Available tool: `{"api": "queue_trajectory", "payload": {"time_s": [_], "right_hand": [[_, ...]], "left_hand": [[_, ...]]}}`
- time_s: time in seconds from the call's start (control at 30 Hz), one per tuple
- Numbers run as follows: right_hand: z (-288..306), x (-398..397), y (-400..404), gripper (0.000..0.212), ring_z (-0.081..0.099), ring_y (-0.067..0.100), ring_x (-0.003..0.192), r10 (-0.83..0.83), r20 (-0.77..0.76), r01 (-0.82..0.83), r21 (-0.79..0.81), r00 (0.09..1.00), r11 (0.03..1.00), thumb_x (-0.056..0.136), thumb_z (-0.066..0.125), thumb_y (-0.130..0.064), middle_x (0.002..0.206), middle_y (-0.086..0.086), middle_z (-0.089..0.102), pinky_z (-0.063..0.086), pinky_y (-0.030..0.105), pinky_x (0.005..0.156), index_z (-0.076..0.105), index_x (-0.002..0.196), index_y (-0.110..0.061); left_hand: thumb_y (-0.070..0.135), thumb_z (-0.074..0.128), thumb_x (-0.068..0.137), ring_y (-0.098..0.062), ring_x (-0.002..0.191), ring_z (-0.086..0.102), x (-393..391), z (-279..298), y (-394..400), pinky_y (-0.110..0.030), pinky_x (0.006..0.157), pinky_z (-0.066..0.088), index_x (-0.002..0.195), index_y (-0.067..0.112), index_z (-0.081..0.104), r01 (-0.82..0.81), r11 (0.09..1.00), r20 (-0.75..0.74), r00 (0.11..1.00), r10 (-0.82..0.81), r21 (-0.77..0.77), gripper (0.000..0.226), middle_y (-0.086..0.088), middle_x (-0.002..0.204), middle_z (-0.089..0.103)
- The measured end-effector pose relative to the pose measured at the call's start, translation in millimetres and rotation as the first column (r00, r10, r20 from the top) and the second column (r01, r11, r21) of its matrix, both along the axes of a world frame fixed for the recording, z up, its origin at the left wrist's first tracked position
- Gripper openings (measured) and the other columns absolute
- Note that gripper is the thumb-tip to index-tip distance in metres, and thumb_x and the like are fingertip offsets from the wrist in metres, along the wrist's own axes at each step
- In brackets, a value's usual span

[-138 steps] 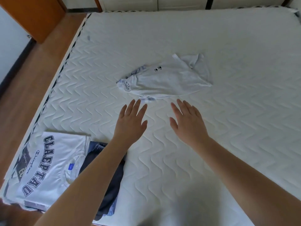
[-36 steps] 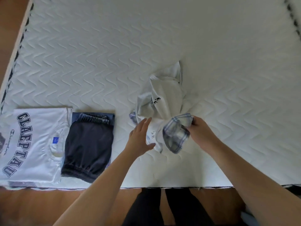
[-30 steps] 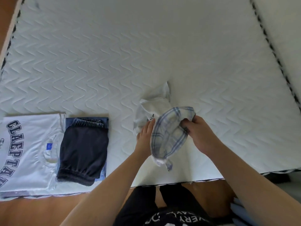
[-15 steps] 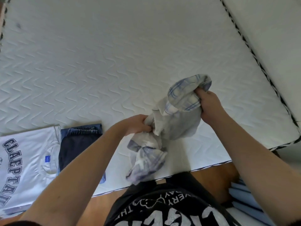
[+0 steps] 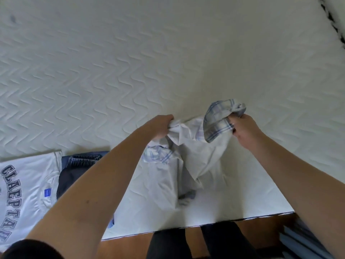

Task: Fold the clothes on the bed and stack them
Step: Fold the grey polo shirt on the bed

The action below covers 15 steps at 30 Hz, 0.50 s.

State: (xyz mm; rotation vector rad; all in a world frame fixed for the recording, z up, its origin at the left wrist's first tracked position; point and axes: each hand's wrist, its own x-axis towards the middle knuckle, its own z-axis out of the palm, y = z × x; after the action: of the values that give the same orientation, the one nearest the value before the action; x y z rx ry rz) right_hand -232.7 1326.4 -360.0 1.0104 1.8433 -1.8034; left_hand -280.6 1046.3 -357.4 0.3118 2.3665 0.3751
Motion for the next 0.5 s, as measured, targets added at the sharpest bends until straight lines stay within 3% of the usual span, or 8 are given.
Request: {"api": "queue_trajectory", "payload": {"time_s": [0.1,0.2,0.27,0.33,0.4,0.5], "right_hand": [[-14,-49,0,0.036,0.054,0.032,0.092,0.016,-0.063,-0.019,-0.044,0.998,0.999,0.090,0.062,-0.015,0.103,0.022,0.060,0.040,0.041,0.078,0.061,0.119,0.006],[-26,-99,-3,0.028,0.061,0.034,0.100,-0.026,-0.161,0.000,-0.156,0.987,0.988,0.093,0.056,-0.003,0.113,0.024,0.062,0.048,0.044,0.089,0.058,0.119,0.006],[-37,-129,-3,0.020,0.061,0.025,0.090,-0.036,-0.215,-0.004,-0.181,0.976,0.984,0.096,0.051,-0.002,0.102,0.014,0.065,0.047,0.037,0.082,0.058,0.114,-0.003],[-57,-153,-3,0.022,0.060,0.015,0.080,-0.013,-0.245,-0.018,-0.126,0.969,0.992,0.097,0.047,0.001,0.093,0.004,0.065,0.045,0.026,0.074,0.058,0.113,-0.009],[-85,-164,1,0.034,0.057,0.013,0.087,0.045,-0.241,-0.051,-0.016,0.969,0.999,0.097,0.046,0.001,0.108,0.005,0.061,0.044,0.021,0.077,0.053,0.129,-0.009],[-128,-151,7,0.046,0.049,0.007,0.103,0.216,-0.122,-0.187,0.214,0.969,0.959,0.098,0.051,-0.015,0.121,-0.003,0.051,0.039,0.012,0.073,0.041,0.143,-0.019]], "left_hand": [[-0.001,0.046,0.087,-0.020,0.082,0.058,-40,-15,4,-0.027,0.062,0.036,0.080,0.023,0.054,-0.041,0.999,-0.058,0.997,0.040,-0.019,0.027,0.000,0.089,0.060],[0.002,0.056,0.080,-0.021,0.089,0.060,-83,-28,2,-0.026,0.069,0.041,0.105,0.021,0.066,-0.158,0.987,-0.194,0.968,0.161,0.030,0.033,0.000,0.093,0.062],[0.006,0.060,0.078,-0.025,0.095,0.062,-108,-38,-2,-0.028,0.073,0.046,0.116,0.020,0.065,-0.229,0.971,-0.306,0.922,0.238,0.065,0.041,-0.006,0.102,0.068],[0.006,0.052,0.087,-0.029,0.102,0.063,-127,-55,-5,-0.032,0.084,0.050,0.120,0.016,0.065,-0.288,0.951,-0.369,0.877,0.308,0.110,0.036,-0.011,0.110,0.069],[0.006,0.048,0.093,-0.027,0.110,0.061,-136,-76,-8,-0.033,0.096,0.047,0.127,0.015,0.062,-0.303,0.943,-0.389,0.859,0.332,0.137,0.037,-0.010,0.118,0.068],[0.010,0.052,0.094,-0.026,0.118,0.056,-123,-112,-6,-0.034,0.103,0.041,0.136,0.015,0.054,-0.275,0.951,-0.344,0.887,0.308,0.144,0.042,-0.010,0.132,0.059]]}}
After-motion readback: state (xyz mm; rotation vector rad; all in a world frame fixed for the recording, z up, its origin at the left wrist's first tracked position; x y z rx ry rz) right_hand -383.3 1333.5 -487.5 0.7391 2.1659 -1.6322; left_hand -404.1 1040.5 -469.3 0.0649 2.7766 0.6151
